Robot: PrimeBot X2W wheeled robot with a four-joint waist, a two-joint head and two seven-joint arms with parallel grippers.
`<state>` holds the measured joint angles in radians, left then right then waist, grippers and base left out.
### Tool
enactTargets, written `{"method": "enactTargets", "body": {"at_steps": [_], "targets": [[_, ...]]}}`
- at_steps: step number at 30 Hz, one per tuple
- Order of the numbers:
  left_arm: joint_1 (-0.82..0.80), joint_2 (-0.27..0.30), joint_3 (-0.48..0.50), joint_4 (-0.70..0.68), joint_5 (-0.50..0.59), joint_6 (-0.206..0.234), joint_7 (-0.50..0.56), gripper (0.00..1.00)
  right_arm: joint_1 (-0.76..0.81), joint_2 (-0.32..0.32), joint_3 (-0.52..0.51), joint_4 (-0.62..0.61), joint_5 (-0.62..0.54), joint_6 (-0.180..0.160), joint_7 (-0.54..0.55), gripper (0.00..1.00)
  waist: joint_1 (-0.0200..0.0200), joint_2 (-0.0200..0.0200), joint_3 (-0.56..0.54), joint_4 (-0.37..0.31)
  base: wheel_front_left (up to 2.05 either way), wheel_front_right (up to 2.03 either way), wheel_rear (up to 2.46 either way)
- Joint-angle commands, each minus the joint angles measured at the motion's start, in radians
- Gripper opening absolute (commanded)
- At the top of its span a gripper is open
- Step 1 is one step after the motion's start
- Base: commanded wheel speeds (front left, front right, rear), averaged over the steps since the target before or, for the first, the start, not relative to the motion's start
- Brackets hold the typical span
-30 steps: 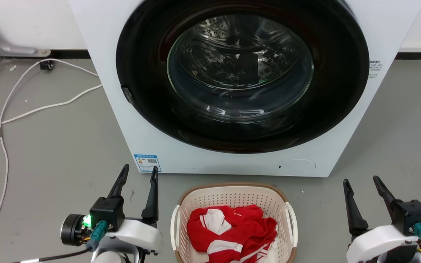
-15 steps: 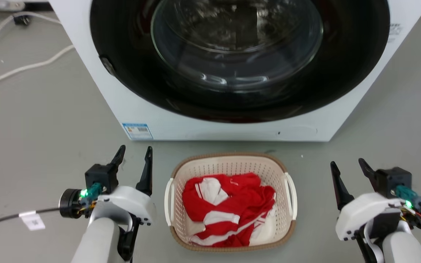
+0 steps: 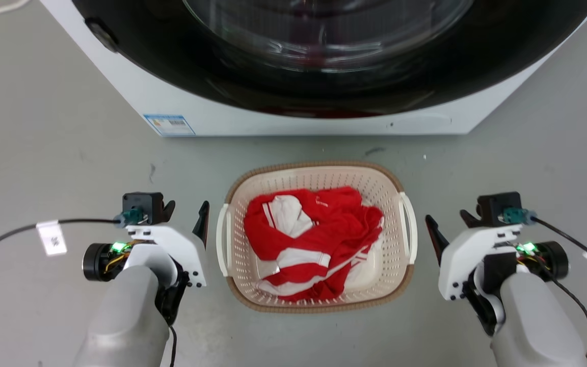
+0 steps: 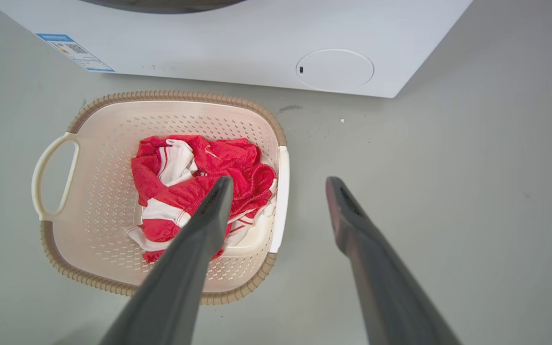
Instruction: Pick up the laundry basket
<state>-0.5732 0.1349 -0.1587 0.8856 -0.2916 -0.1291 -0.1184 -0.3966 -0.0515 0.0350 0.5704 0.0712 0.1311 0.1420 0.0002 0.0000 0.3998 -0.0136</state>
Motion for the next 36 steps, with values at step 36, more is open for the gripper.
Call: {"method": "enactTargets", "body": {"at_steps": [36], "targets": [[-0.373,0.183,-0.476,0.164,-0.549,-0.001,0.405,1.00,-0.573,0.002,0.282,0.600,0.261,-0.001,0.134,1.00,-0.0002,0.0000,0.393,-0.050,0.00,0.00,0.00]]}}
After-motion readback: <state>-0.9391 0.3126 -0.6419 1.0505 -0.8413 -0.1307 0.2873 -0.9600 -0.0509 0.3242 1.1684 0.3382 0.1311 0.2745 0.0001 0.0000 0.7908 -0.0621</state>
